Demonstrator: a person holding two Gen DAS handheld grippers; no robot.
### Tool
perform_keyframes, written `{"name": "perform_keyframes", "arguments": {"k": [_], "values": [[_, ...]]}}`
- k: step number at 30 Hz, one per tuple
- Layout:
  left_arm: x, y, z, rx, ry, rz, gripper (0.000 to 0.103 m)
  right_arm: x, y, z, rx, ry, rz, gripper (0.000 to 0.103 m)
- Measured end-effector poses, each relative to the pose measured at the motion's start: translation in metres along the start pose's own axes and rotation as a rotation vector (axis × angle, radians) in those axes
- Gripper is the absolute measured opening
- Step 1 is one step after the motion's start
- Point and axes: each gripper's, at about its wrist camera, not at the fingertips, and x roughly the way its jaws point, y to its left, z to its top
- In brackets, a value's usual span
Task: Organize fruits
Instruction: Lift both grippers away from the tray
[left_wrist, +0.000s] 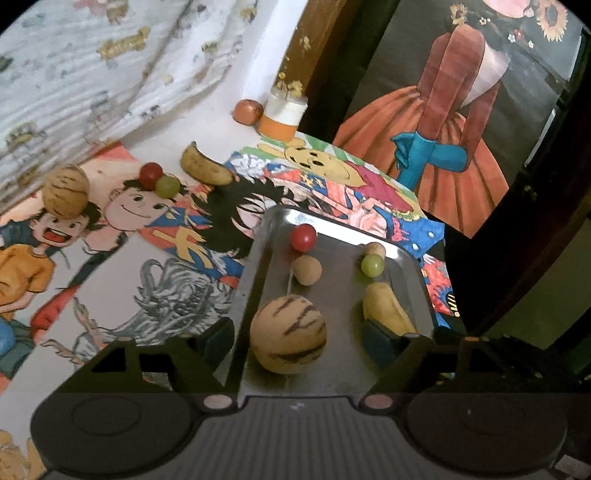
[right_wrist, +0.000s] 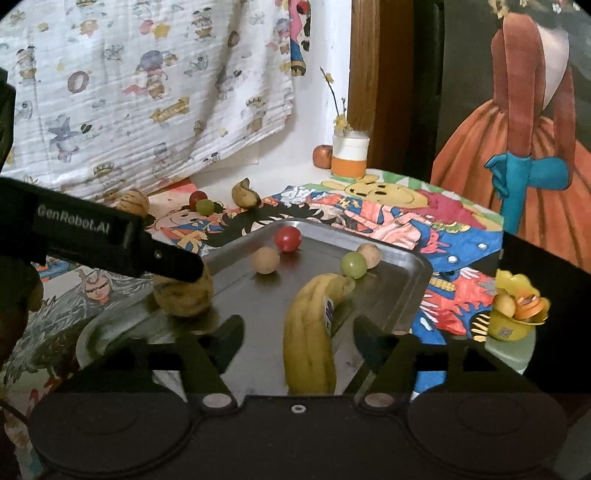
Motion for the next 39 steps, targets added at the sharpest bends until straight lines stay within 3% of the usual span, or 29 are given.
{"name": "perform_keyframes", "arguments": {"k": [4, 7, 17, 30, 39], "values": [[-0.014, 0.001, -0.005, 0.017, -0.028, 0.036, 0.100, -0.014, 0.007, -0.003, 0.029, -0.014, -0.005, 0.096], [-0.024, 0.004, -0.009, 0.039, -0.040, 0.060, 0.102, -0.023, 0.012, -0.005, 0.059, -0.020, 0.001, 0.102], [-0.062, 0.026, -0.031, 0.070, -0.011, 0.096, 0.103, -0.049, 0.036, -0.018, 0.162, 0.042, -0.009, 0.102], [-0.092, 0.044, -0.057, 0.095, 0.039, 0.189, 0.103, -0.064, 0.069, -0.031, 0.167, 0.196, -0.049, 0.102], [-0.106, 0.052, -0.066, 0.100, 0.037, 0.194, 0.103, -0.065, 0.088, -0.028, 0.134, 0.231, -0.045, 0.102]]}}
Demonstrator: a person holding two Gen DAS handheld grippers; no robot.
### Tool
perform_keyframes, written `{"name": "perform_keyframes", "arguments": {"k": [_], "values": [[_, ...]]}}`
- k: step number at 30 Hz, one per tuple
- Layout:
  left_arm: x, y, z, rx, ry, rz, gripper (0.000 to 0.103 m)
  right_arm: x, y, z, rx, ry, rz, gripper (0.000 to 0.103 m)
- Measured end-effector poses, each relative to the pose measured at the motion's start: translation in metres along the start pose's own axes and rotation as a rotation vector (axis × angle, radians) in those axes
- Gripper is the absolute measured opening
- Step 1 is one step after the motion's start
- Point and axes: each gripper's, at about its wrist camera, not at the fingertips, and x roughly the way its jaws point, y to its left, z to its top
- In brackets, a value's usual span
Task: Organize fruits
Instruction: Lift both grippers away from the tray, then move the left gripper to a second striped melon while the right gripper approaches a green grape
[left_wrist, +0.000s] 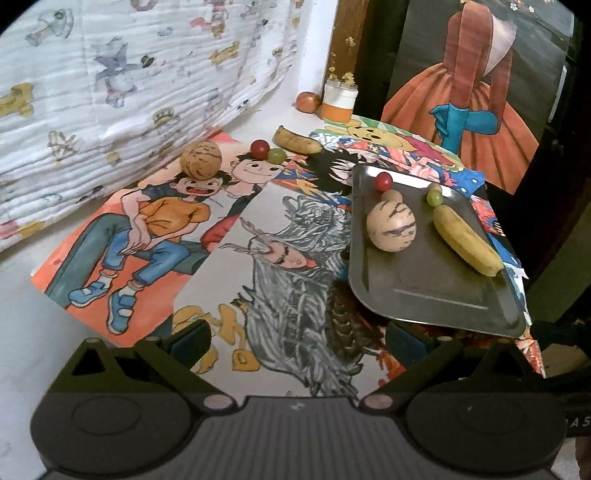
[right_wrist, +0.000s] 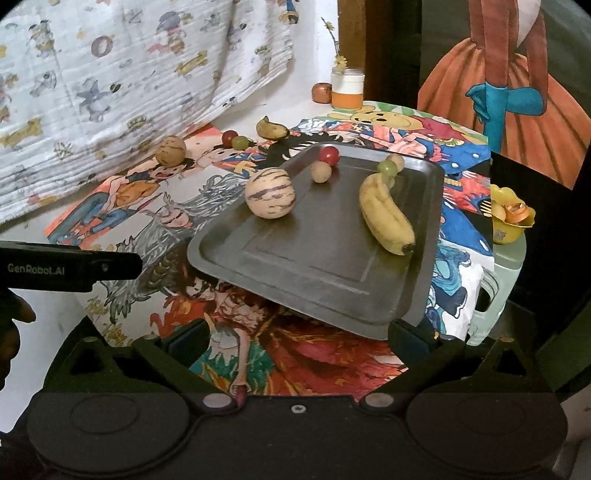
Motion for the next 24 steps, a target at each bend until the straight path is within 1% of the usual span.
{"name": "perform_keyframes", "arguments": {"k": [7, 12, 18, 24], "values": [[-0.001, 0.019, -0.004, -0.046, 0.000, 0.018, 0.103, 0.004, 0.012, 0.003, -0.040, 0.020, -0.005, 0.102], [0.001, 0.035, -0.004, -0.089, -0.002, 0.028, 0.103, 0.009, 0.021, 0.012, -0.070, 0.013, 0.002, 0.102], [0.006, 0.052, 0.002, -0.130, -0.007, 0.049, 0.103, 0.017, 0.029, 0.030, -0.105, -0.003, 0.004, 0.102], [0.011, 0.067, 0.011, -0.141, -0.011, 0.082, 0.103, 0.028, 0.037, 0.056, -0.156, -0.038, 0.033, 0.102]]}}
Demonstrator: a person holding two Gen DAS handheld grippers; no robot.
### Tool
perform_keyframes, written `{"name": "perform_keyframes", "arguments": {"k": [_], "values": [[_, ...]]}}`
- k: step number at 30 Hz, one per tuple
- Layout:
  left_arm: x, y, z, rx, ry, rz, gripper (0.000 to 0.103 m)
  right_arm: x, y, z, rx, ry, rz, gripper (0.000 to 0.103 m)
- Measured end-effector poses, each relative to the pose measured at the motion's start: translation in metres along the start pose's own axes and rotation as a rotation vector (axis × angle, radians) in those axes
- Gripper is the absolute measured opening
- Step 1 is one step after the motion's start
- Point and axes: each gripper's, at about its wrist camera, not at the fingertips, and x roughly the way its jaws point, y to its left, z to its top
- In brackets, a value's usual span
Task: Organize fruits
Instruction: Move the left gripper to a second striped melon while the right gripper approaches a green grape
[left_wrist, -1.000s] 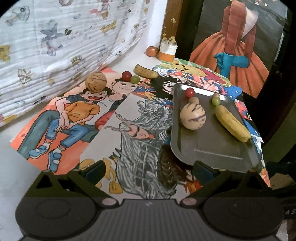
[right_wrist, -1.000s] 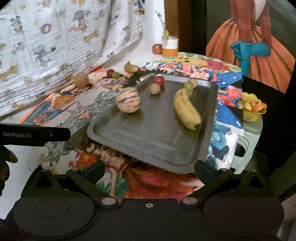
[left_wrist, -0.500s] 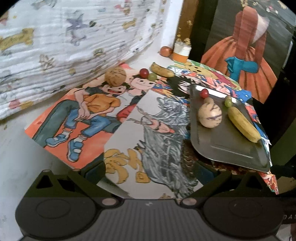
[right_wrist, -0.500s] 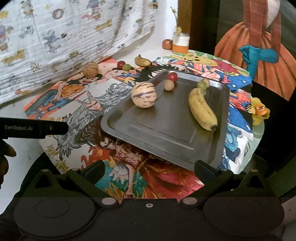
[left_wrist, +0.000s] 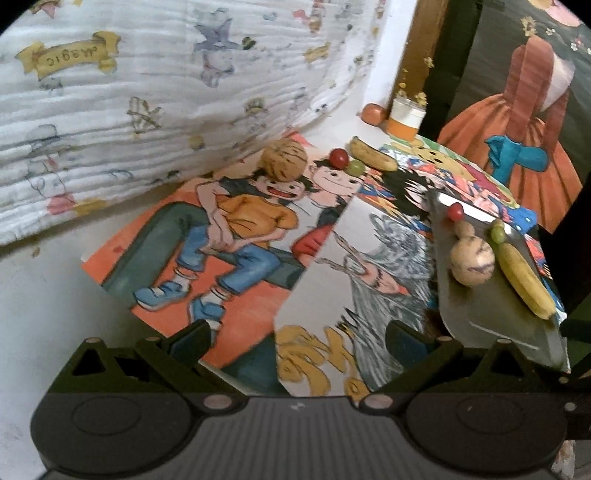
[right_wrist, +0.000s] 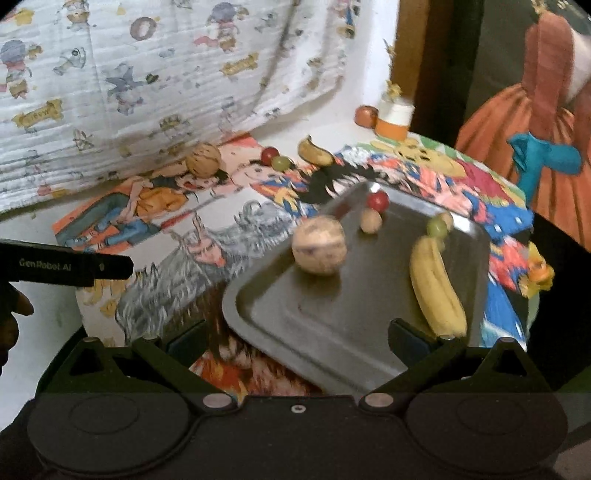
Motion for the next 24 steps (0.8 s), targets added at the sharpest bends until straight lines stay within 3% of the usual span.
{"name": "perform_keyframes", "arguments": {"k": [12, 16, 24], "values": [[0.013, 0.009, 0.040, -0.049, -0.085, 0.029, 0.103, 0.018, -0.016, 0.056, -0.071, -0.170, 0.048, 0.102], [0.021, 0.003, 0.061, -0.066, -0.113, 0.008, 0.103, 0.028, -0.032, 0.089, -0.121, -0.218, 0.054, 0.102], [0.055, -0.009, 0.101, -0.030, -0.158, -0.011, 0.103, 0.059, -0.062, 0.158, -0.208, -0.253, 0.167, 0.102]]}}
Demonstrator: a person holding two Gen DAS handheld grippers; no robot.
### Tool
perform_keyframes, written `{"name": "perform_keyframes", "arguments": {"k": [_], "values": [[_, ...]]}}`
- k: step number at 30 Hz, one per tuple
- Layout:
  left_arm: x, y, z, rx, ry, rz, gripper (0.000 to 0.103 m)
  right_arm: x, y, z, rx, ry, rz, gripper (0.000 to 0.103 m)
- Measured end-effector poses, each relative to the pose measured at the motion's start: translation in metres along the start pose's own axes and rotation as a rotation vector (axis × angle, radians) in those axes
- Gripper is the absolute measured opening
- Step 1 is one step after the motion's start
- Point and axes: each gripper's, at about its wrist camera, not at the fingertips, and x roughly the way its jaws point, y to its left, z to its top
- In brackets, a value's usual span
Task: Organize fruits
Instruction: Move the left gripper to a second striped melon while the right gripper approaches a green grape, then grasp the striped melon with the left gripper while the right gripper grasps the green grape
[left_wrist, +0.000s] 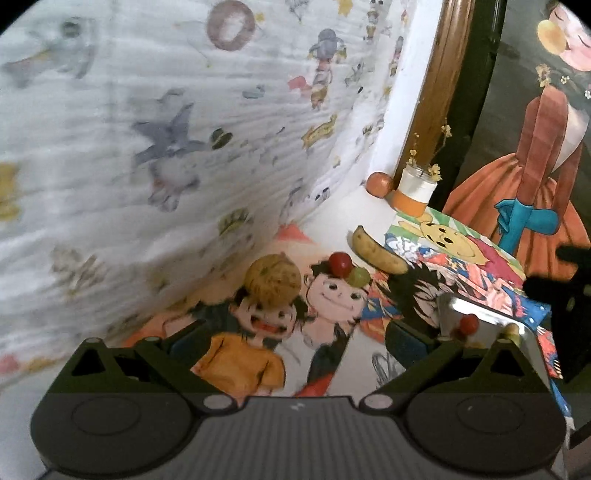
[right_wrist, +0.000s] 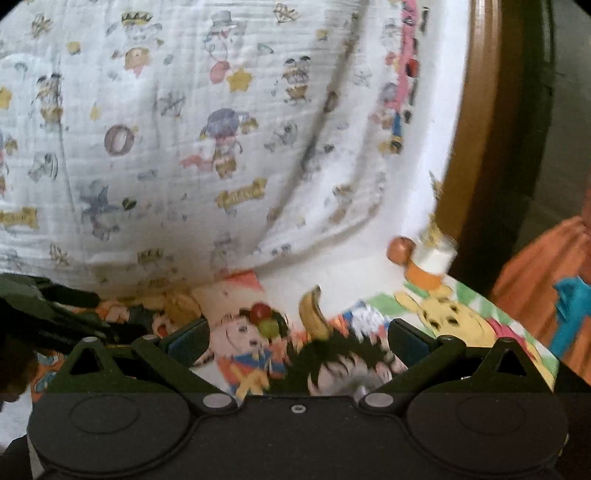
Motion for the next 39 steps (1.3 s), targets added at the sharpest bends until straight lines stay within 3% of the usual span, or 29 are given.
{"name": "perform_keyframes", "arguments": {"k": [7, 18, 28, 32, 39], "values": [[0.042, 0.010, 0.009, -0.045, 0.025, 0.001, 0.103, 0.057, -0.020, 0.003, -0.107, 0.008, 0.132, 0.102], [0.090, 0.025, 0.013, -0.162, 0.048, -0.008, 0.103, 0.143, 0.000, -0.016, -0.222, 0.159, 0.231, 0.096], [0.106, 0.026, 0.016, -0.195, 0.016, -0.013, 0.102, 0.188, 0.014, -0.024, -0.256, 0.227, 0.222, 0.075], [0.110, 0.026, 0.017, -0.199, 0.009, -0.013, 0.095, 0.199, 0.015, -0.027, -0.245, 0.241, 0.224, 0.060], [0.114, 0.025, 0.018, -0.190, -0.007, -0.016, 0.086, 0.206, 0.009, -0.028, -0.178, 0.241, 0.232, 0.048]]}}
